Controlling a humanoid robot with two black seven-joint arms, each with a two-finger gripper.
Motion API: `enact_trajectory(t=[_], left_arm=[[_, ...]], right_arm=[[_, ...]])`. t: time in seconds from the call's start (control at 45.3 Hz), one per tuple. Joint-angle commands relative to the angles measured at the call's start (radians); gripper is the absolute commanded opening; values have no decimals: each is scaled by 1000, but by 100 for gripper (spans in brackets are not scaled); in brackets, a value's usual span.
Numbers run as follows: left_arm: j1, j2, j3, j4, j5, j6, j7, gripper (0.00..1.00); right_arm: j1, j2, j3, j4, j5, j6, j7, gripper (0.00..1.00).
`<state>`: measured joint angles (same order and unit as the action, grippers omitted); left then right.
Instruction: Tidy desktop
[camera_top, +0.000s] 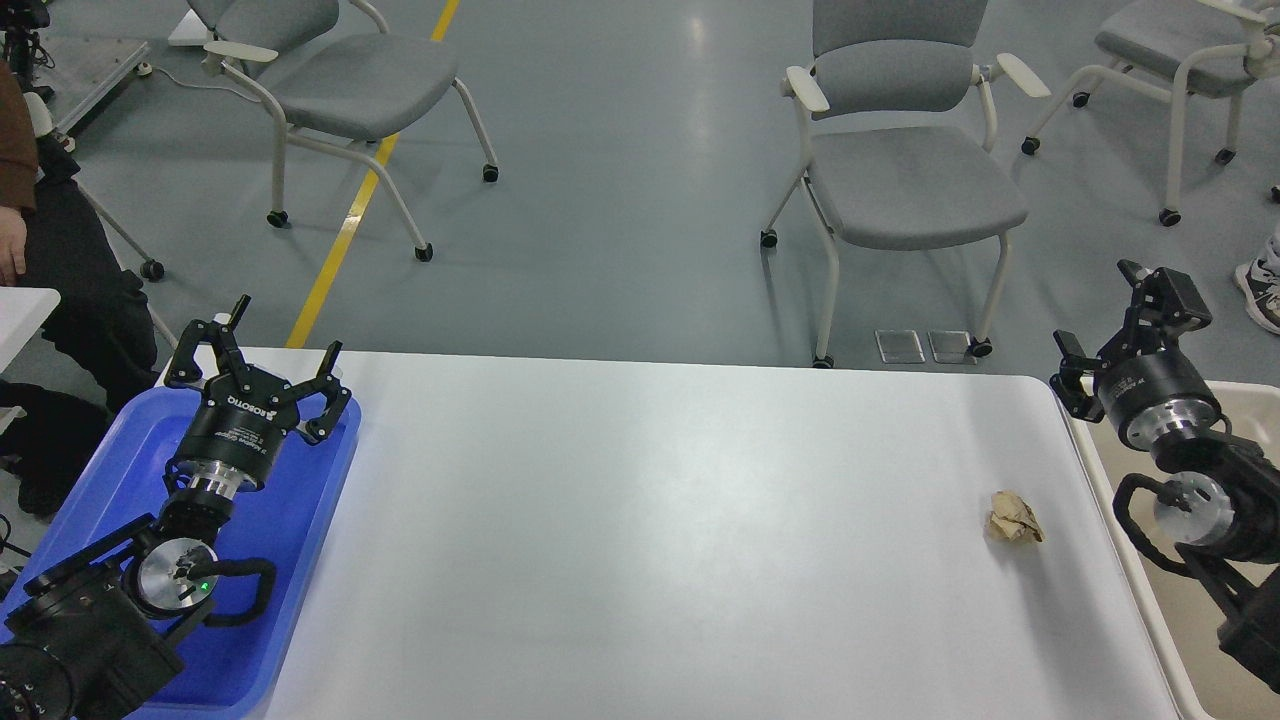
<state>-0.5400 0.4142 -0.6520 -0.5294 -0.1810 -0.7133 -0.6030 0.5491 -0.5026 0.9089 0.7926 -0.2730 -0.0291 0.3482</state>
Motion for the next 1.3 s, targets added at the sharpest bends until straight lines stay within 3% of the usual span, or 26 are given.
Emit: enact_trajectory(t=[0.0, 0.95, 1.06, 1.281], left_arm=[[0, 0, 0, 0, 0, 0, 0, 98], [0, 0, 0, 0, 0, 0, 0, 98], [0, 0, 0, 0, 0, 0, 0, 98], [0, 0, 0, 0, 0, 0, 0, 98]], right_arm=[[-1, -10, 1, 11, 1, 1, 0, 100], [35, -42, -16, 1, -2, -2, -2, 100], [80, -100, -142, 1, -3, -6, -2, 100], [265, -224, -579, -4, -78, -9, -2, 100]])
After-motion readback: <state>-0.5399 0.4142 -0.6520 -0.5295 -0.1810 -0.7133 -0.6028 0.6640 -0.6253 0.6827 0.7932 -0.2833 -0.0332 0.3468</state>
